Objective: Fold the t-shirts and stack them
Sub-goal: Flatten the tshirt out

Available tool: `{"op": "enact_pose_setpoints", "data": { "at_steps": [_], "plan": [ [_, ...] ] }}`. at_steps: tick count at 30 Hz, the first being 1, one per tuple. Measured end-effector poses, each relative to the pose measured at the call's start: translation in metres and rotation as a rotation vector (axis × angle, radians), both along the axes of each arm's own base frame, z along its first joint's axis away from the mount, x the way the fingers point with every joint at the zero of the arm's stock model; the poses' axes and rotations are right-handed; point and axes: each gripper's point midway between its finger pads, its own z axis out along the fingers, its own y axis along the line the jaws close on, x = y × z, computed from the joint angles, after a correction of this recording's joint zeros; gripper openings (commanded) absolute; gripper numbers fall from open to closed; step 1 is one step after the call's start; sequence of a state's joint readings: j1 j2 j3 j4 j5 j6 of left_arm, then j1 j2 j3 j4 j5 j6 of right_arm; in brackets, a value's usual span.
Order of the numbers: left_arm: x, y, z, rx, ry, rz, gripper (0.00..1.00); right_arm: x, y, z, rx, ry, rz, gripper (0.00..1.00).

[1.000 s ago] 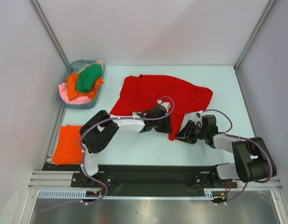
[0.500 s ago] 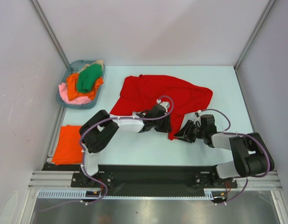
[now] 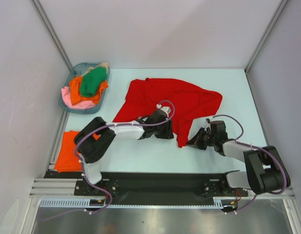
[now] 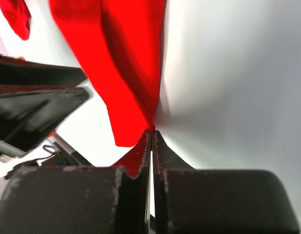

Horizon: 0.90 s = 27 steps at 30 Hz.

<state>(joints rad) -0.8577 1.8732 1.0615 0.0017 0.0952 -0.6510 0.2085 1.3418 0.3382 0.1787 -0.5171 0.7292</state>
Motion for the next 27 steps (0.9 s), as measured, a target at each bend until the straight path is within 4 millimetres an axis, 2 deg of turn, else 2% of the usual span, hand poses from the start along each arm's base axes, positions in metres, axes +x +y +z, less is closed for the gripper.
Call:
{"op": "enact_pose_setpoints", "data": {
  "at_steps": [2, 6, 9, 10, 12, 14, 17, 20, 23, 27],
  "plan": [
    [0.0, 0.019, 0.008, 0.018, -0.007, 0.035, 0.54, -0.002, -0.004, 0.006, -0.022, -0.011, -0.013, 0.0],
    [0.015, 0.074, 0.046, -0.001, -0.072, 0.17, 0.57, -0.002, -0.021, 0.025, -0.118, -0.042, -0.059, 0.0],
    [0.036, 0.129, 0.074, -0.024, -0.145, 0.326, 0.6, 0.002, -0.034, 0.048, -0.191, -0.1, -0.094, 0.0],
    [0.043, 0.152, 0.08, -0.022, -0.168, 0.393, 0.63, 0.004, -0.038, 0.055, -0.21, -0.113, -0.102, 0.0],
    [0.053, 0.186, 0.085, -0.003, -0.192, 0.493, 0.66, 0.005, -0.043, 0.068, -0.239, -0.133, -0.115, 0.0],
    [0.06, 0.217, 0.082, 0.033, -0.192, 0.585, 0.65, 0.004, -0.047, 0.075, -0.254, -0.14, -0.123, 0.0],
    [0.063, 0.257, 0.067, 0.1, -0.155, 0.703, 0.61, -0.002, -0.051, 0.087, -0.267, -0.158, -0.133, 0.0],
    [0.062, 0.286, 0.056, 0.155, -0.123, 0.801, 0.53, -0.005, -0.055, 0.101, -0.277, -0.18, -0.139, 0.0],
    [0.063, 0.302, 0.049, 0.2, -0.119, 0.872, 0.45, -0.005, -0.057, 0.115, -0.281, -0.208, -0.14, 0.0],
    [0.065, 0.319, 0.033, 0.292, -0.102, 0.952, 0.37, -0.007, -0.061, 0.117, -0.289, -0.21, -0.145, 0.0]
  ]
}}
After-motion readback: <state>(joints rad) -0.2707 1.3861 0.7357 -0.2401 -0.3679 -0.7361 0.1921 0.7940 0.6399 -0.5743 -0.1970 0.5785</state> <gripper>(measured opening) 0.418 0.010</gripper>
